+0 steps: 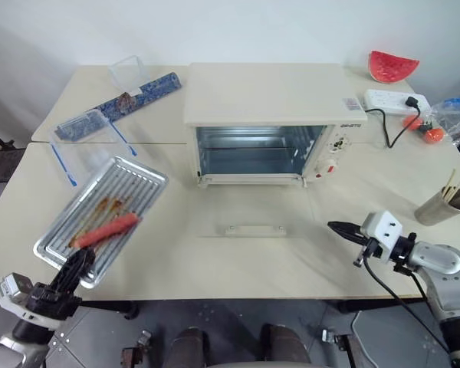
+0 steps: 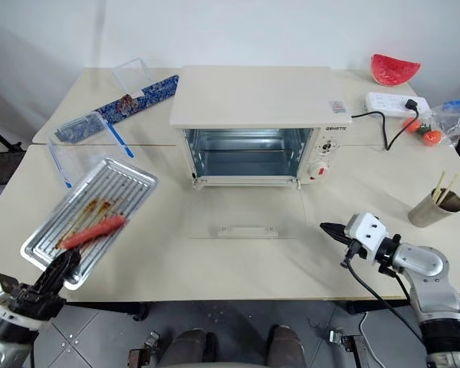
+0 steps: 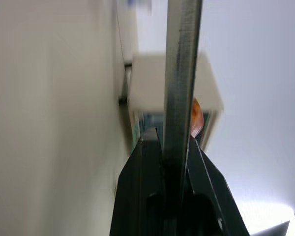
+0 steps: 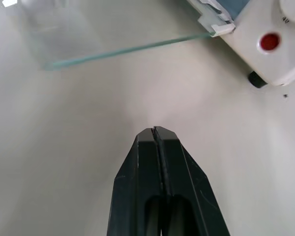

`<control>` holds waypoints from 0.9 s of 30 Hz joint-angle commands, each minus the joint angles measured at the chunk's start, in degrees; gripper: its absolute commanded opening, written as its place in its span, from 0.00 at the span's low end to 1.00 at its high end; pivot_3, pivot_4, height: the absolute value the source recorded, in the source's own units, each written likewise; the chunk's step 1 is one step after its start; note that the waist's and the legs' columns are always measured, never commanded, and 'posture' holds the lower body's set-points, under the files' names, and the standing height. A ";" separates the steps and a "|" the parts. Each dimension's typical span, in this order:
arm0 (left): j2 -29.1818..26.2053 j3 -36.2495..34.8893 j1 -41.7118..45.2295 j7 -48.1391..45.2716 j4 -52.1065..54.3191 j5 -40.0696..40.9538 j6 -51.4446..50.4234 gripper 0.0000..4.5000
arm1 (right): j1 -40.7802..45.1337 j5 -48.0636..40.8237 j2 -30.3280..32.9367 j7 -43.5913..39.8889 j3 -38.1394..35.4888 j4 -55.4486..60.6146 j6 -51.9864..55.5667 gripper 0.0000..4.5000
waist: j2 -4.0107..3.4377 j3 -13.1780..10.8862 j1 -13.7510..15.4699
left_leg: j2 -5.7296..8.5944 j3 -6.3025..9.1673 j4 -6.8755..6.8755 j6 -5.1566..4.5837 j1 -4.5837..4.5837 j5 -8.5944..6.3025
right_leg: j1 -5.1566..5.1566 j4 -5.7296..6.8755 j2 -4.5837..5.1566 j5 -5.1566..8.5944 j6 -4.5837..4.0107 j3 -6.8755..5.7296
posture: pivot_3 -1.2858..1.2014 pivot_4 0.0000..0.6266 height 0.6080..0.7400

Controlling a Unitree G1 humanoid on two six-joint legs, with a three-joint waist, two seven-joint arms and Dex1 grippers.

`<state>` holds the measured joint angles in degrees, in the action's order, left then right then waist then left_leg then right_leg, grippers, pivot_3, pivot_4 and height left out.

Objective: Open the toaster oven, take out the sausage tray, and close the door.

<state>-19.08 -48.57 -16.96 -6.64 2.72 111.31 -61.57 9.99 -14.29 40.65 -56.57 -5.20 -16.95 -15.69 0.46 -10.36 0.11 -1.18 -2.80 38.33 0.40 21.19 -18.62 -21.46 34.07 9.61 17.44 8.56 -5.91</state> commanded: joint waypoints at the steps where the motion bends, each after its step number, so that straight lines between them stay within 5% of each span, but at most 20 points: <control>1: 0.78 -0.69 1.44 3.28 2.44 1.69 1.08 0.00 | 1.17 -2.60 -1.50 -2.50 -0.09 -0.09 0.14 0.00 | 0.01 0.00 -0.01 | 0.02 -0.06 0.00 0.00 0.01 0.00 | 0.01 0.03 0.00 0.00 0.01 0.00 | 0.52 0.24 1.00; 8: 1.38 0.12 7.61 9.15 1.32 1.69 3.11 0.00 | 2.01 -12.03 -3.70 -6.02 -2.08 10.17 8.51 0.00 | 0.01 0.00 -0.09 | 0.01 -0.13 -0.01 0.00 0.01 0.00 | -0.01 0.24 -0.01 -0.02 0.04 -0.02 | 0.52 0.24 1.00; 16: -0.16 -1.30 10.27 11.12 -1.02 1.69 2.33 0.00 | 0.23 -25.23 1.21 -2.84 -8.85 28.52 26.21 0.00 | 0.02 0.01 0.18 | 0.00 -0.05 -0.09 0.00 0.03 -0.04 | -0.04 0.14 -0.03 -0.02 0.04 -0.02 | 0.52 0.24 1.00; 27: -5.80 1.74 10.27 10.28 -5.06 1.69 -2.82 0.00 | 9.97 -22.24 -2.11 1.97 -8.71 26.42 26.16 0.00 | 0.02 0.01 0.01 | -0.01 -0.14 -0.13 -0.02 0.03 -0.07 | -0.08 0.13 -0.03 -0.02 0.04 -0.01 | 0.52 0.24 1.00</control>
<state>-23.21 -46.54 -6.31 5.03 -2.51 111.38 -63.13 19.30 -37.45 39.03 -54.62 -13.63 10.13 12.54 0.48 -10.35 0.12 -1.18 -3.01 38.21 0.38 21.25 -18.69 -21.54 34.19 9.57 17.41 8.60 -5.96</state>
